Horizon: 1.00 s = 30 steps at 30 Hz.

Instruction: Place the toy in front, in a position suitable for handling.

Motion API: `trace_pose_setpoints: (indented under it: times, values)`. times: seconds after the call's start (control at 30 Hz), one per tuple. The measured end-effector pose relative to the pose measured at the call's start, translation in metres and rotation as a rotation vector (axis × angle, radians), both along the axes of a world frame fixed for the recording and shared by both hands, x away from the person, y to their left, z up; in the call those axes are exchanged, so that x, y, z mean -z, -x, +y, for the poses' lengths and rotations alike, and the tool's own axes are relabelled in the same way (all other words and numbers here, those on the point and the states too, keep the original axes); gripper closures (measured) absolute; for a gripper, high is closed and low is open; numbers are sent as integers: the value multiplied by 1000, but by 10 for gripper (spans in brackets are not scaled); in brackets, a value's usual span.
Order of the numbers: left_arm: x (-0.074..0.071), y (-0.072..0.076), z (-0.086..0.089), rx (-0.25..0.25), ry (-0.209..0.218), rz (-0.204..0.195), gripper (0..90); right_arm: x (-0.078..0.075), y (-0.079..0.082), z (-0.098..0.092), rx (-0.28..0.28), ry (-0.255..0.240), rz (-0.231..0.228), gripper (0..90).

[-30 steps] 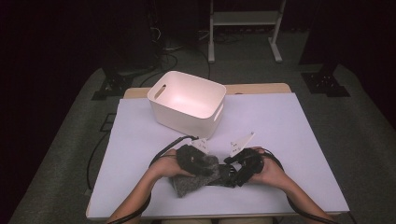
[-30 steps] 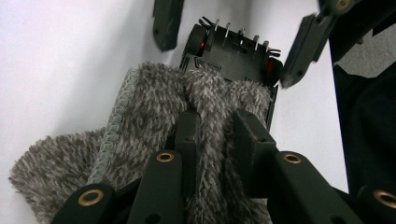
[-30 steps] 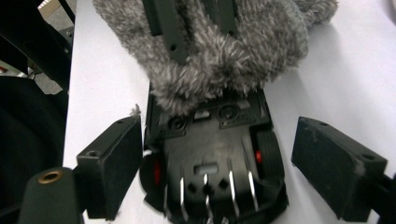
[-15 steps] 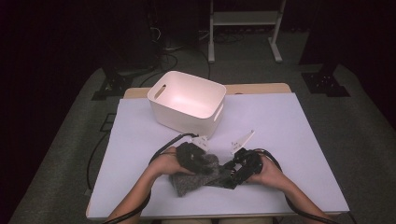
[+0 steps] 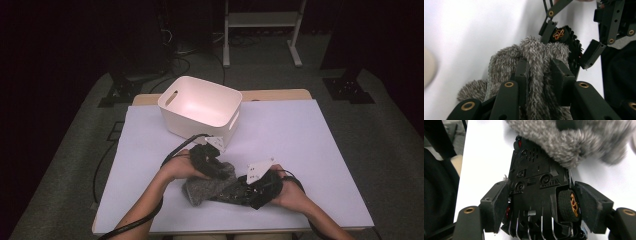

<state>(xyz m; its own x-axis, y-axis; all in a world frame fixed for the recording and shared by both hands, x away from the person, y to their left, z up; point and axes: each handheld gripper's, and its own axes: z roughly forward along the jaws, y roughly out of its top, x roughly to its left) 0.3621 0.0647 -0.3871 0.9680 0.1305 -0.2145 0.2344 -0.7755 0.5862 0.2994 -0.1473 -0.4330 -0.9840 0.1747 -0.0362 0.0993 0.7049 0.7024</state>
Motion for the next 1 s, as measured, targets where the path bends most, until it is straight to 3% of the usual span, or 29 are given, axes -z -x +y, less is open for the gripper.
trace_pose_setpoints:
  times: [0.13, 0.23, 0.33, 0.43, 0.53, 0.6, 0.7, 0.9, 1.0]
  values:
    - [4, 3, 2, 2, 8, 24, 695, 0, 3, 0, -3, 1, -26, 284]
    - [4, 5, 3, 3, 12, 25, 697, -1, 3, 0, 4, 0, -11, 293]
    - [2, 10, 6, 9, 24, 16, 696, -3, 1, -2, 25, -8, 33, 288]
    - [-1, 18, 11, 20, 66, 21, 695, 0, 1, -6, 34, 3, 57, 261]
    - [-3, 27, 16, 49, 84, 32, 697, 5, 2, -12, 39, -8, 122, 267]
    - [-4, 31, 17, 63, 88, 37, 695, 9, 3, -12, 22, -14, 158, 344]
    - [-6, 37, 18, 56, 84, 22, 689, 9, 4, -9, -20, -16, 212, 532]
    - [-11, 37, 16, 63, 72, -22, 755, 5, 6, -7, -31, 14, 143, 555]
    - [-22, 34, 9, 58, 79, -73, 759, 2, 3, -5, -25, 45, 71, 560]
